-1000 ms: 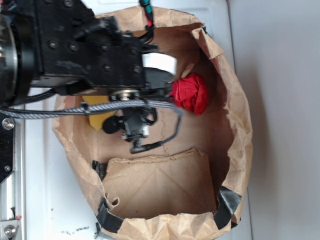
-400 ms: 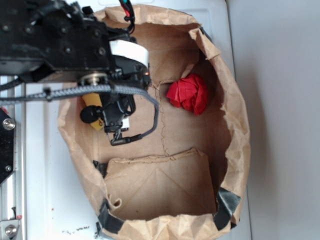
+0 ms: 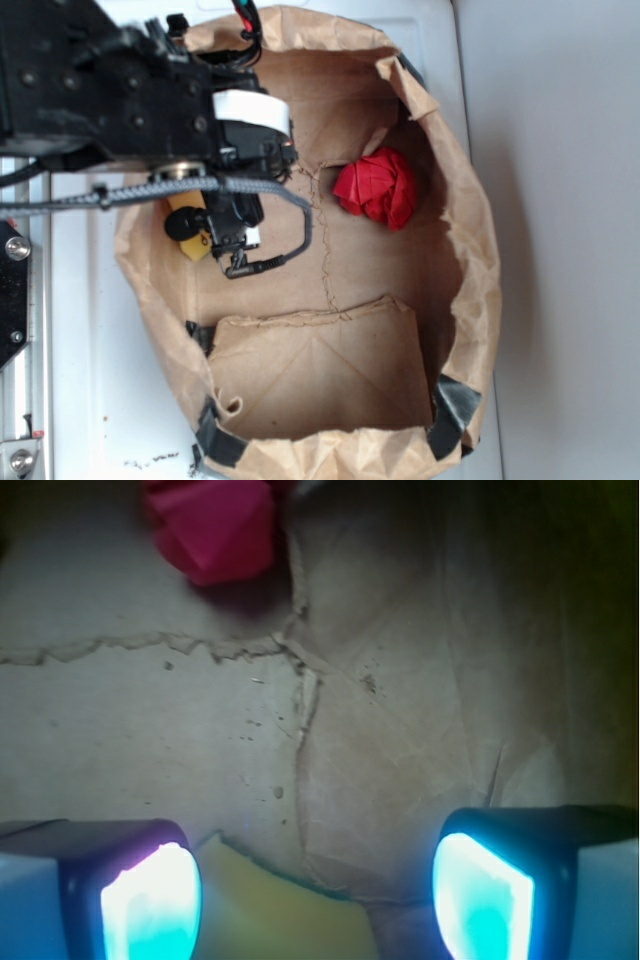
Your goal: Grab the green sponge.
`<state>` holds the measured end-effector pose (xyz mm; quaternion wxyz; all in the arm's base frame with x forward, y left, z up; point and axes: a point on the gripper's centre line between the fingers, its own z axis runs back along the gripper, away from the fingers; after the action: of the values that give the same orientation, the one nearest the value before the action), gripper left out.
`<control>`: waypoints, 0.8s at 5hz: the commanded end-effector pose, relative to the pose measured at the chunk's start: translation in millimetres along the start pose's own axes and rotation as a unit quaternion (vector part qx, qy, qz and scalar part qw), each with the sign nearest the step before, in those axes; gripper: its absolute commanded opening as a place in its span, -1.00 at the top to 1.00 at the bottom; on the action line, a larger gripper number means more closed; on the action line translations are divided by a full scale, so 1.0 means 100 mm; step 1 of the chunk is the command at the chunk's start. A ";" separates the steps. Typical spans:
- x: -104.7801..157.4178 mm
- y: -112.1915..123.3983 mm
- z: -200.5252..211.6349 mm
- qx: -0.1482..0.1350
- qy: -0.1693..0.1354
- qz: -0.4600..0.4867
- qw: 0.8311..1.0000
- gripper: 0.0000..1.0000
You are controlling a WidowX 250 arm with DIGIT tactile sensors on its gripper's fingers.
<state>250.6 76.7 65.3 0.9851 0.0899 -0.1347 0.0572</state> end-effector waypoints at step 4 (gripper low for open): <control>0.03 -0.11 -0.08 -0.007 0.011 0.028 1.000 -1.00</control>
<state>247.2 67.5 45.8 0.9867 0.0757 -0.1076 0.0959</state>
